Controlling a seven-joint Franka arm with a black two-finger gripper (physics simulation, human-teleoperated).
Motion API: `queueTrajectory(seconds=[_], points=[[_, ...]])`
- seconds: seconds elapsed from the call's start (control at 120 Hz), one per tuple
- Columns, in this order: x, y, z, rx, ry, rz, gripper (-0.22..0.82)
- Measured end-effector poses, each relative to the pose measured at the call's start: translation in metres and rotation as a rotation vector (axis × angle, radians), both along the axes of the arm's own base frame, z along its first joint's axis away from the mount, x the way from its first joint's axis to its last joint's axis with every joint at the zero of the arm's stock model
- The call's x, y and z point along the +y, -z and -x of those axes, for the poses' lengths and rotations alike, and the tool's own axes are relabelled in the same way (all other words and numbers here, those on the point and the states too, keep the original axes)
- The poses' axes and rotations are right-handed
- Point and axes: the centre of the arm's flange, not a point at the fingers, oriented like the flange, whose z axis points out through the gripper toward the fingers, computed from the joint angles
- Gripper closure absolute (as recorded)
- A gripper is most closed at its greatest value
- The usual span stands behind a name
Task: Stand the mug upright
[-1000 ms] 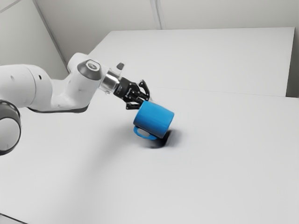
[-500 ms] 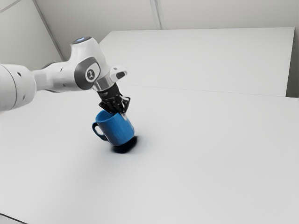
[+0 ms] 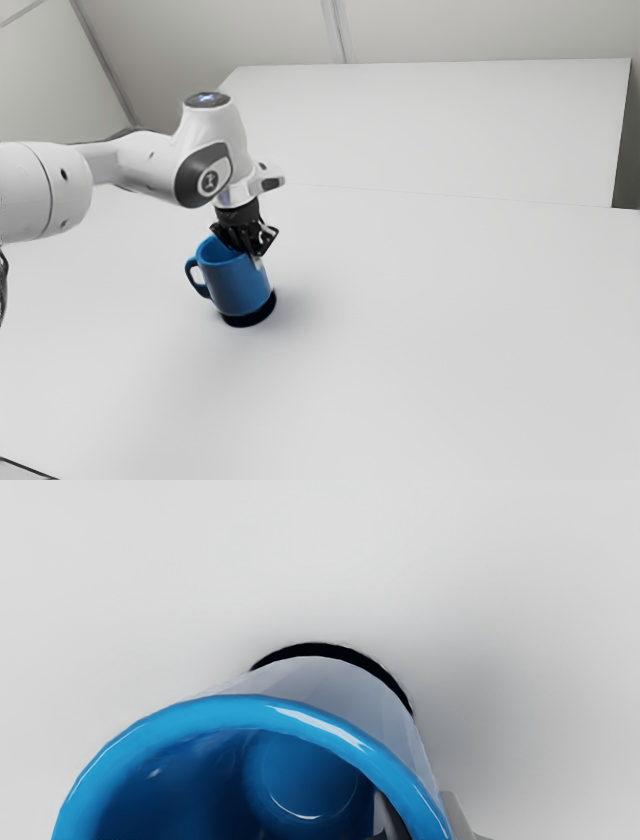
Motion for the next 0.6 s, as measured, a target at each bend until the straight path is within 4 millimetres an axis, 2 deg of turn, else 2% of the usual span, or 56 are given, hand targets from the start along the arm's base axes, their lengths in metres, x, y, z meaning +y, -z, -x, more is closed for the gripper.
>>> queueTrajectory(seconds=[0.175, 0.283, 0.392, 0.483, 0.6], points=[[0.0, 0.013, -0.001, 0.017, -0.009, -0.005, 0.78], [-0.004, 0.011, -0.001, 0.016, -0.006, 0.003, 0.55], [-0.005, 0.001, 0.0, 0.006, -0.005, 0.009, 0.33], [-0.004, -0.012, 0.002, -0.007, -0.004, 0.011, 0.22], [-0.01, -0.034, 0.006, -0.034, 0.011, 0.011, 0.13]])
